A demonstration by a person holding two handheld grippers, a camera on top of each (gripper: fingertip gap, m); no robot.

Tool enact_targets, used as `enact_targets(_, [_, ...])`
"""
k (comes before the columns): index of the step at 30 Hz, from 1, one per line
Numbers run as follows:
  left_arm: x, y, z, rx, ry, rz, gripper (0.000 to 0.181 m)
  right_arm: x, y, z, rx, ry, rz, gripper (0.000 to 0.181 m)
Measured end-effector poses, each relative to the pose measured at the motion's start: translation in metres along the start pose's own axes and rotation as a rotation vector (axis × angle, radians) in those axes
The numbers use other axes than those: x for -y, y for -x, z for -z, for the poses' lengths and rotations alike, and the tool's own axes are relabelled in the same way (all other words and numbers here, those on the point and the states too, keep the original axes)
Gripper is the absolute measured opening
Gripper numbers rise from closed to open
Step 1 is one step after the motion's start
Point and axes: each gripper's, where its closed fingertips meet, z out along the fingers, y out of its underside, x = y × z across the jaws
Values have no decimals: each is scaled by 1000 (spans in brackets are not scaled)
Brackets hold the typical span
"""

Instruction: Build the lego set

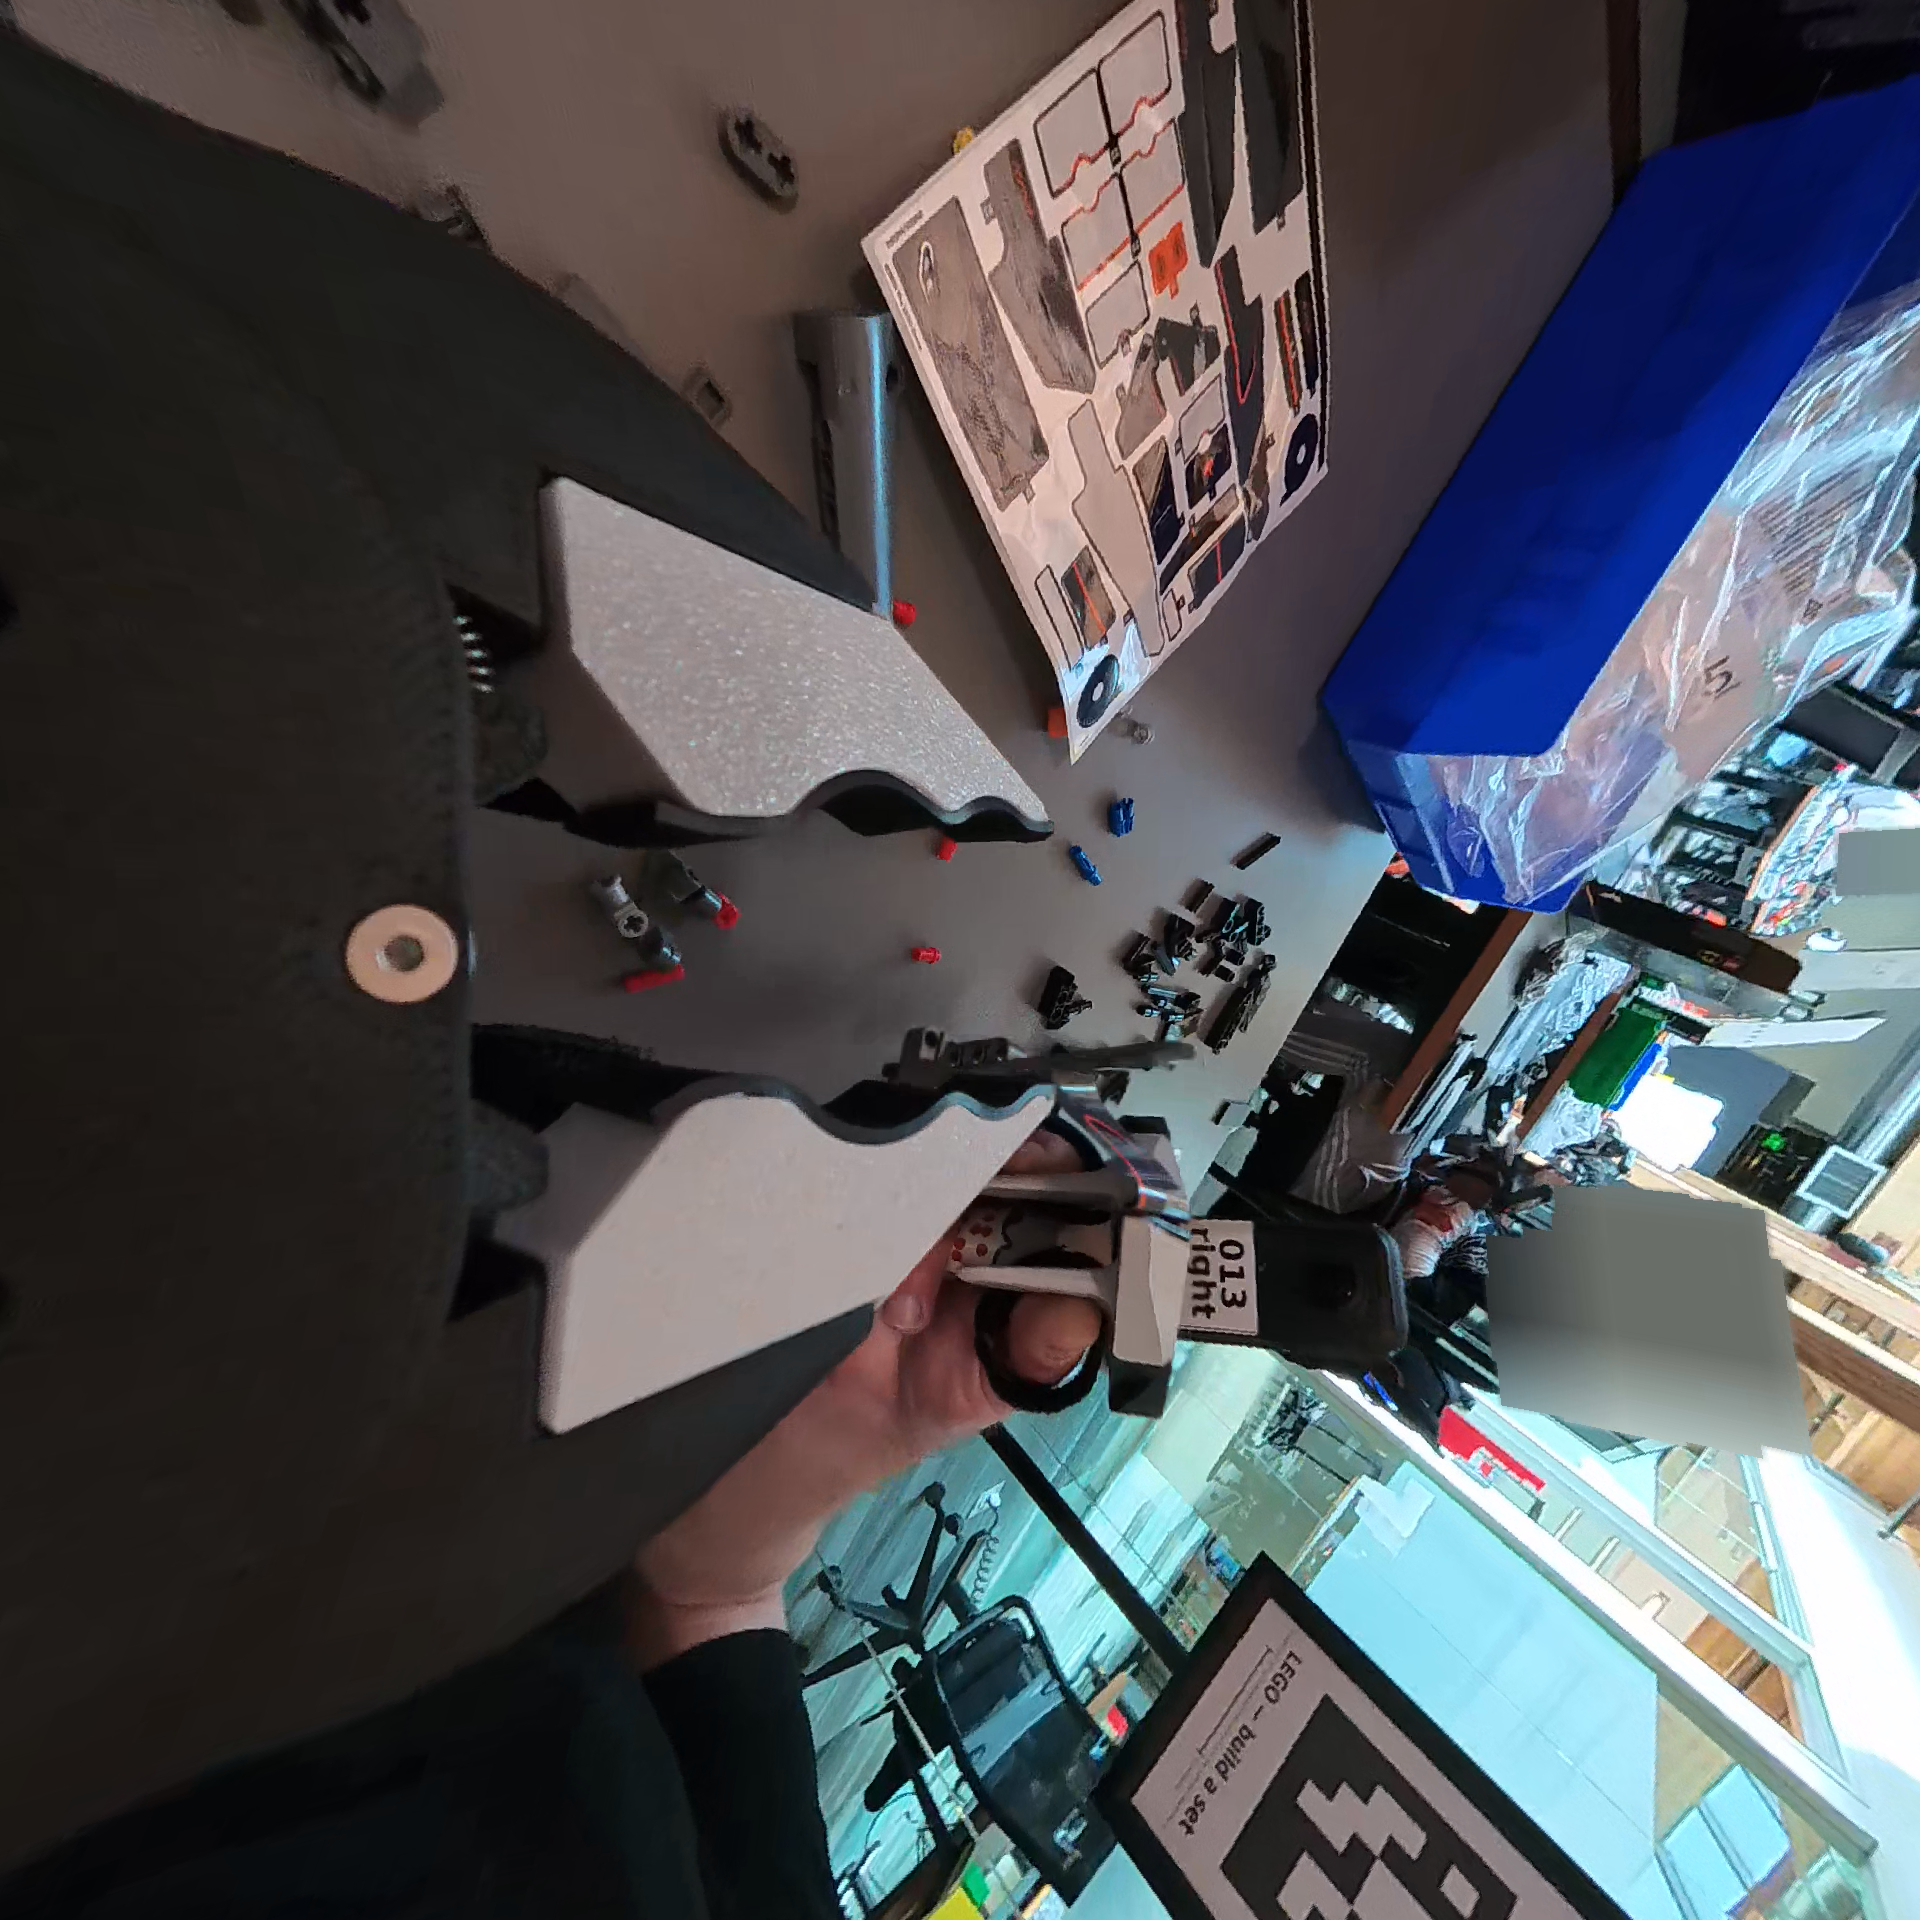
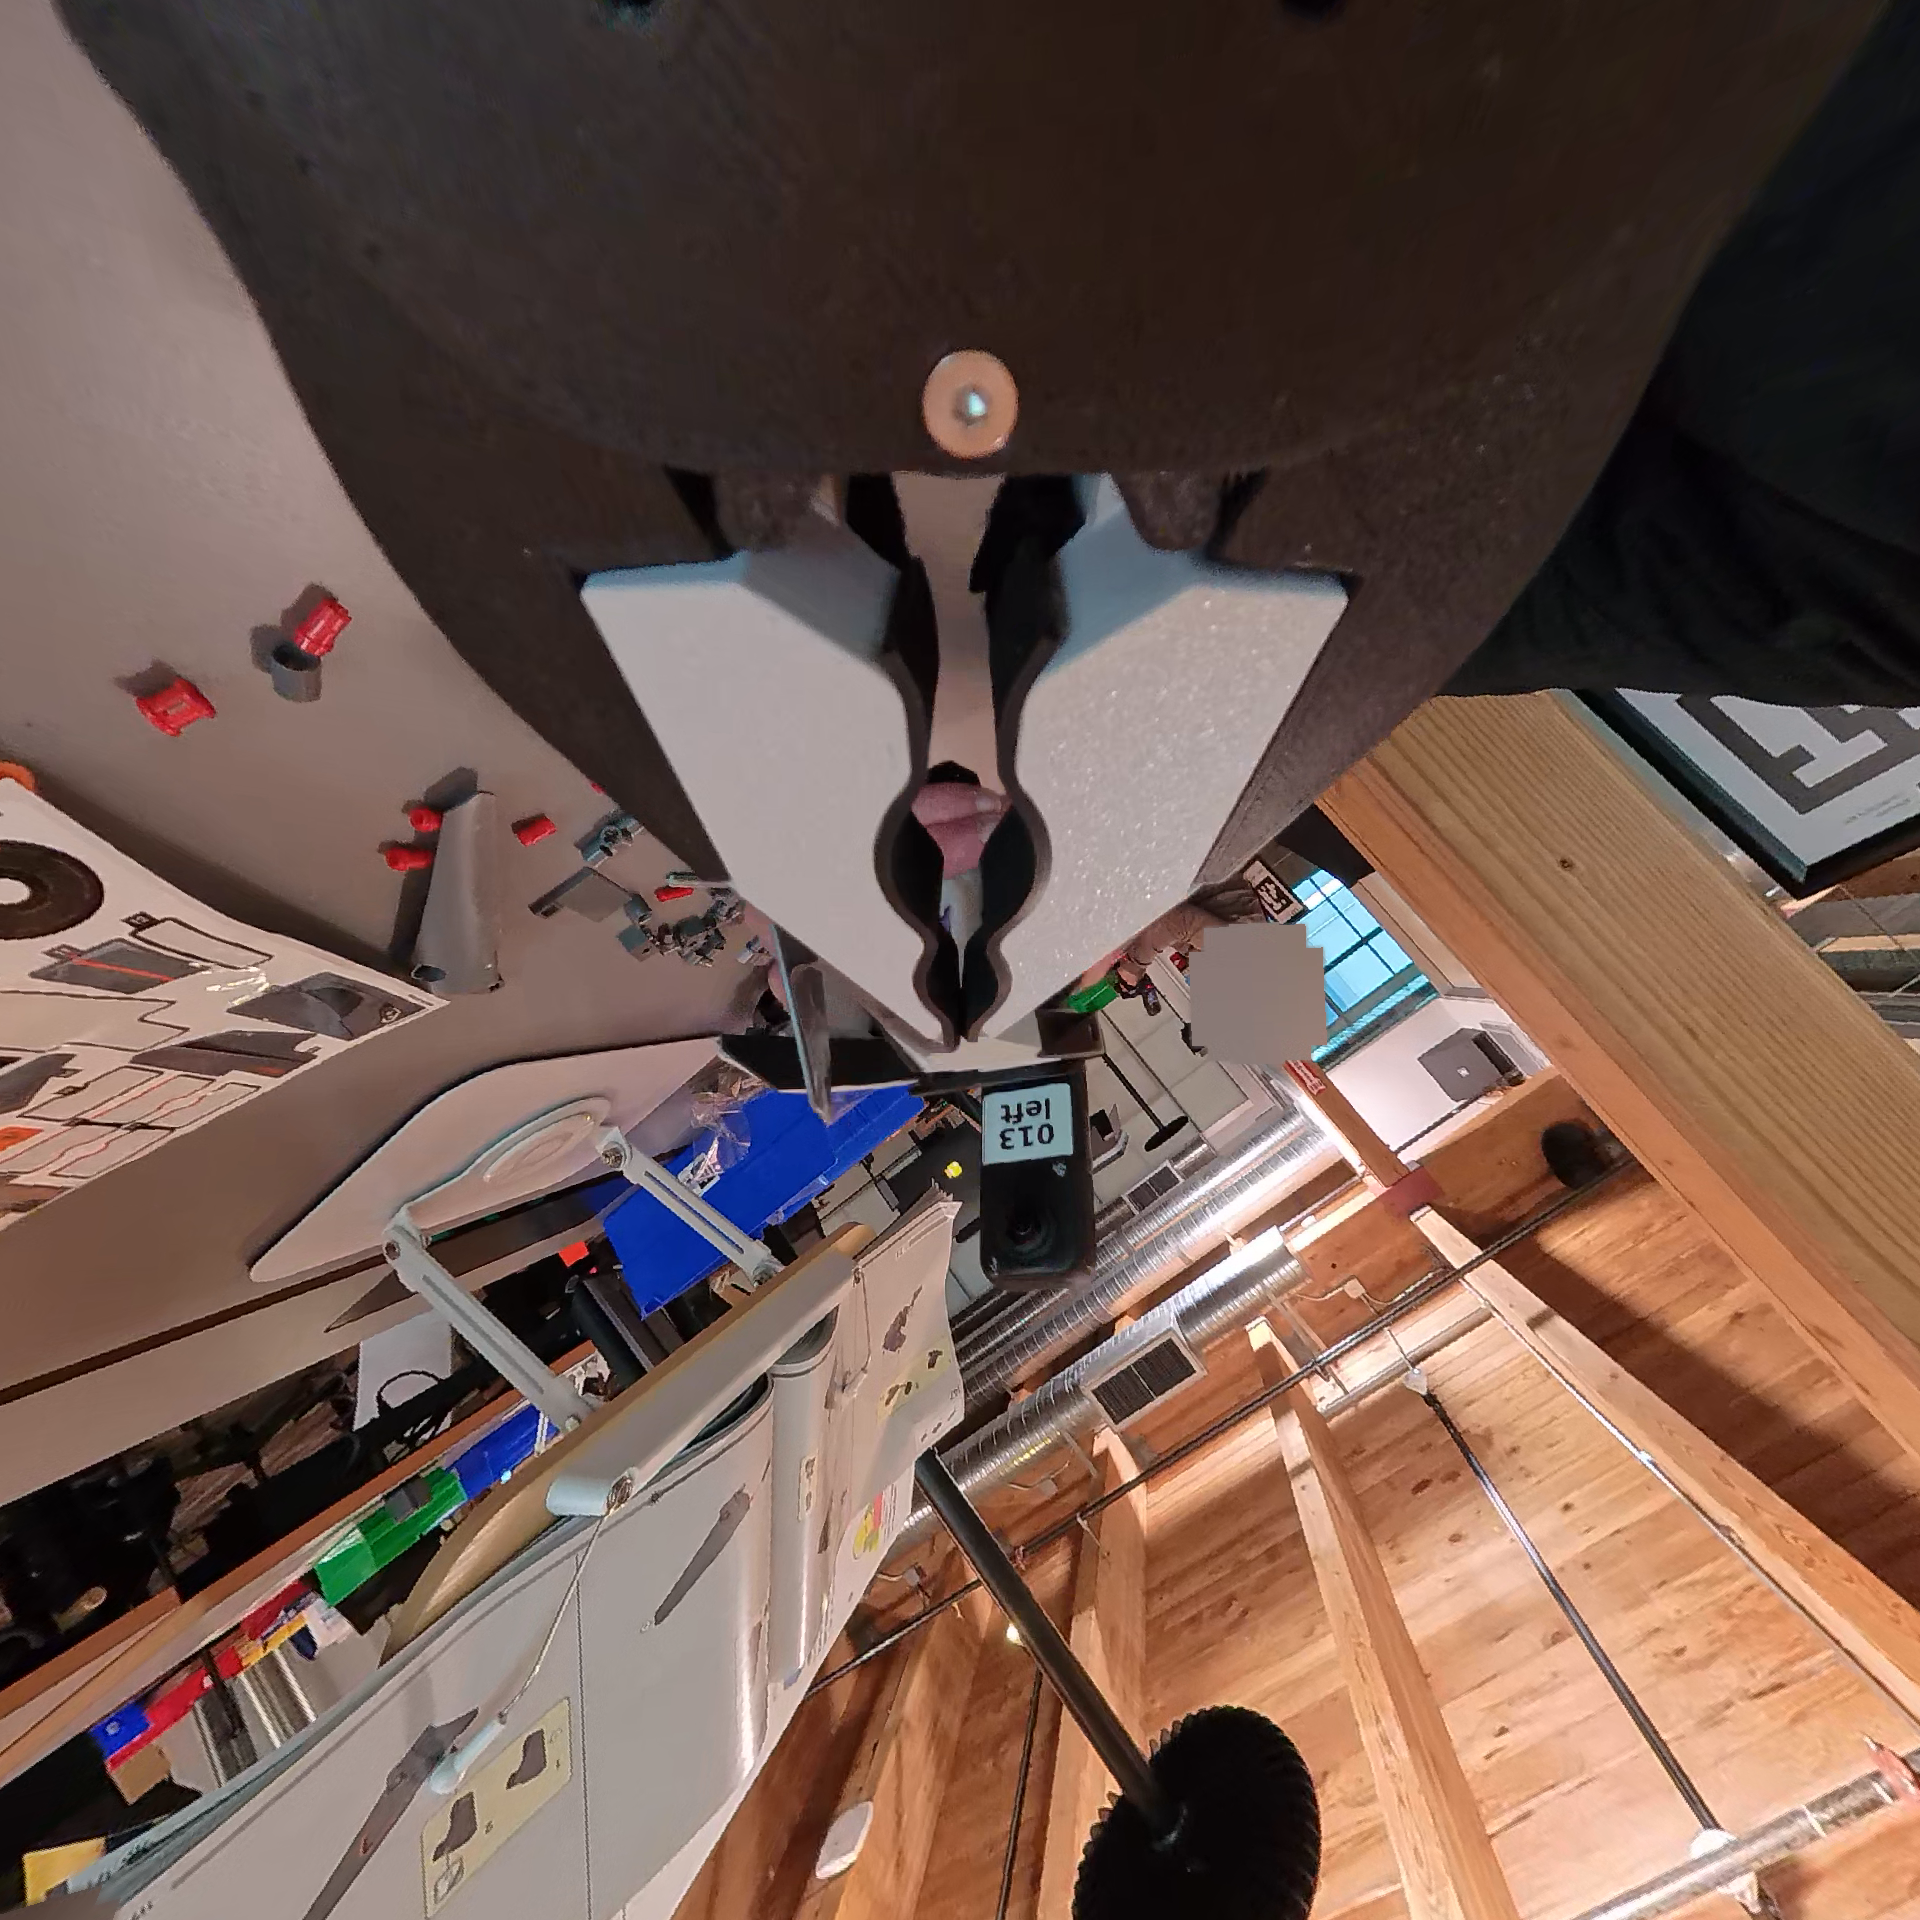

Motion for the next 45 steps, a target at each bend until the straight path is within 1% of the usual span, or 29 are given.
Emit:
enact_targets(5, [0,-9,0,-32,26,-26,48,-8,1,-1,3,43,-10,0])
enact_targets(10, [-4,-18,-6,-64,37,-33,49,-16,5,-5,8,78,-6,0])
enact_targets(13, [-3,-21,-8,-63,34,-56,43,-19,5,-7,6,92,-3,0])
enact_targets(16, [1,-22,-7,-65,13,-48,30,-21,5,-9,7,101,-1,0])
enact_targets(18, [2,-19,-7,-50,3,-46,25,-22,6,-9,7,109,2,0])
enact_targets(21, [2,-16,-6,-41,4,-36,29,-24,7,-10,8,114,6,0])
enact_targets(26, [1,-13,-3,-40,25,-36,30,-23,7,-10,13,114,4,0])
enact_targets(30, [-4,-17,-6,-58,49,-43,30,-25,7,-11,14,123,4,0])
enact_targets(34, [-7,-20,-10,-65,54,-52,22,-26,8,-11,14,128,4,0])
enact_targets(35, [-7,-19,-10,-58,52,-55,14,-26,8,-11,14,128,4,0])
enact_targets(36, [-6,-19,-9,-59,52,-55,11,-26,8,-11,13,128,5,0])
enact_targets(41, [-1,-19,-6,-62,28,-61,5,-27,8,-11,13,132,6,0])
enact_targets(43, [0,-20,-6,-60,16,-70,0,-27,8,-11,13,132,7,0])
enact_targets(45, [0,-22,-6,-65,14,-73,0,-27,8,-11,11,131,9,0])
